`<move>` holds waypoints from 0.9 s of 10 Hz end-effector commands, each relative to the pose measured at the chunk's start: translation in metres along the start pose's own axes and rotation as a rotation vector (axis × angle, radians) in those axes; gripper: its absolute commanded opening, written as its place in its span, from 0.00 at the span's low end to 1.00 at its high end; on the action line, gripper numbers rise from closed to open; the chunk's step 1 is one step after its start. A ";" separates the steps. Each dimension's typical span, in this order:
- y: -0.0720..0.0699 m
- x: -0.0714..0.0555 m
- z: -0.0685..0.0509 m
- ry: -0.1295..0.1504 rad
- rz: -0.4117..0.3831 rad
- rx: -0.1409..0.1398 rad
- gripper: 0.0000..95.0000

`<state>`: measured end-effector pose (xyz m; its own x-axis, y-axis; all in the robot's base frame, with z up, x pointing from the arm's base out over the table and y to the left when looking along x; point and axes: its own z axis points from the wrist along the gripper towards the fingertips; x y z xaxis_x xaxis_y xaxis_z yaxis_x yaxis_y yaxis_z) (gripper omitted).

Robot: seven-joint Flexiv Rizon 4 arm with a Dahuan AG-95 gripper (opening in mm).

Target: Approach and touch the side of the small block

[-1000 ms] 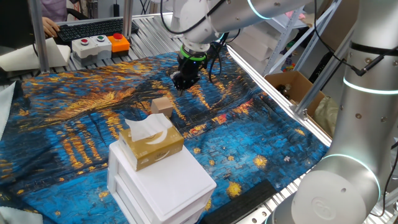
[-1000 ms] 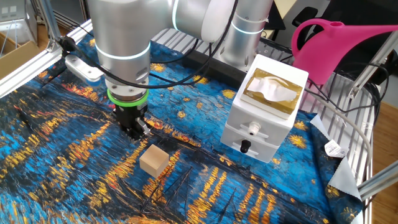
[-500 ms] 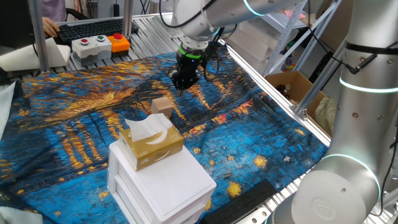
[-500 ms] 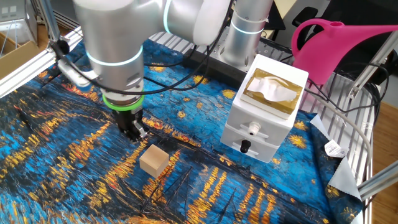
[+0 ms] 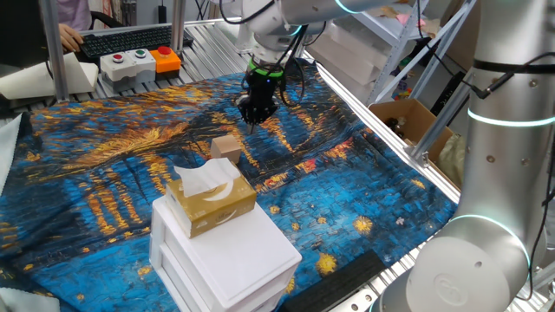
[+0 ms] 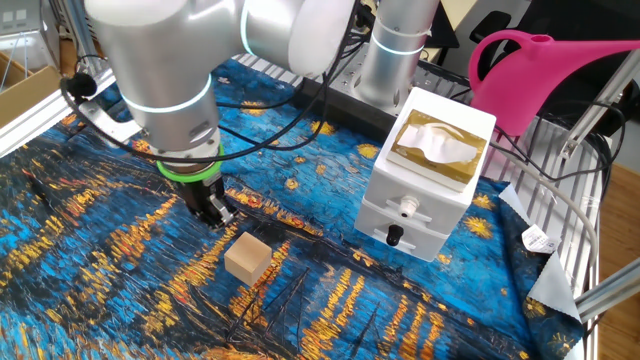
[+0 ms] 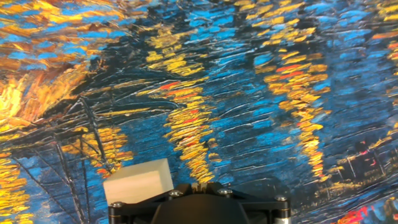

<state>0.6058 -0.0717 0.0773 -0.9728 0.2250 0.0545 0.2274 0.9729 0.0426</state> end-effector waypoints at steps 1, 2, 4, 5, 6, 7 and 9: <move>0.001 -0.001 0.001 0.005 -0.006 0.001 0.00; 0.004 -0.003 0.004 0.005 -0.003 0.007 0.00; 0.010 -0.008 0.012 0.015 0.001 0.017 0.00; 0.013 -0.011 0.017 0.014 0.003 0.025 0.00; 0.015 -0.013 0.021 0.013 0.005 0.030 0.00; 0.015 -0.014 0.023 0.014 0.004 0.035 0.00; 0.015 -0.015 0.023 0.020 -0.001 0.037 0.00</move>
<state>0.6206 -0.0606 0.0548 -0.9714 0.2245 0.0772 0.2256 0.9742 0.0056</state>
